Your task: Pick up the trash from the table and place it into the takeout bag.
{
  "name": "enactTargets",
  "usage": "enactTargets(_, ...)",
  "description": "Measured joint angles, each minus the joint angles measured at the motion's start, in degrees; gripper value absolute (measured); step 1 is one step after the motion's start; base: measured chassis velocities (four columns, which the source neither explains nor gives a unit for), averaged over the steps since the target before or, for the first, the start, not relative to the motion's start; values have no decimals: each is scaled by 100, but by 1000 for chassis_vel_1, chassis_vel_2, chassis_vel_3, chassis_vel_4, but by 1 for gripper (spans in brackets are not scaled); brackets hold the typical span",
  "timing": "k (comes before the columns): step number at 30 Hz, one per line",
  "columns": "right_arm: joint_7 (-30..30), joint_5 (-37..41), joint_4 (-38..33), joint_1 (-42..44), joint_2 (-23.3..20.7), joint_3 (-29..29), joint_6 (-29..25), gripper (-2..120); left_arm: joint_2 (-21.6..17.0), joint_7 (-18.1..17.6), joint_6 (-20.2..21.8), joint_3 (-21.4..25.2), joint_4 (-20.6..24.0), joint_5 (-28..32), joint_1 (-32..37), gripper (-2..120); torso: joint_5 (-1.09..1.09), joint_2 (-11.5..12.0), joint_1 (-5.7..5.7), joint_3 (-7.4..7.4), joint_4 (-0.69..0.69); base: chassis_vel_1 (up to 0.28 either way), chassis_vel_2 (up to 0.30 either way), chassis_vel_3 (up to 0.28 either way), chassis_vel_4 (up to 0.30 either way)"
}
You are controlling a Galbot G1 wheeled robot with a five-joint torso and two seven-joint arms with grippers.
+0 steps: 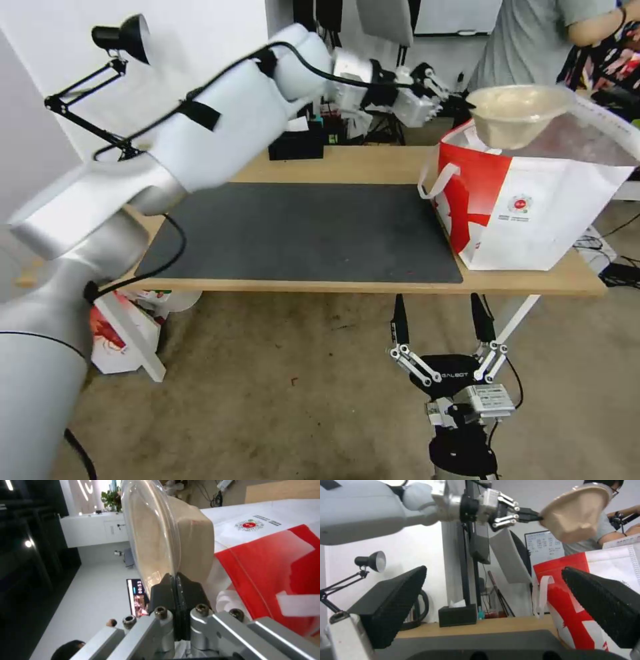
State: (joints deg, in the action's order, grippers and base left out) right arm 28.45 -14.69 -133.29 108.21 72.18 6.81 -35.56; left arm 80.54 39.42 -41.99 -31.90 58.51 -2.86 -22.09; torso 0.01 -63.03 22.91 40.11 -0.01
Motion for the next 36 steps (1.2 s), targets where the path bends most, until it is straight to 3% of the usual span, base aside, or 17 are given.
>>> enactTargets(21, 0, 0, 0, 0, 0, 0, 0, 100, 792, -17, -390, 488, -925, -1054, 288, 0, -1, 1, 0, 0, 0, 0, 0, 0, 0)
enactTargets(36, 0, 0, 0, 0, 0, 0, 0, 100, 835, -37, -393, 714, -1176, -1262, 209, 0, -2, 0, 0, 0, 2, 0, 0, 0, 0)
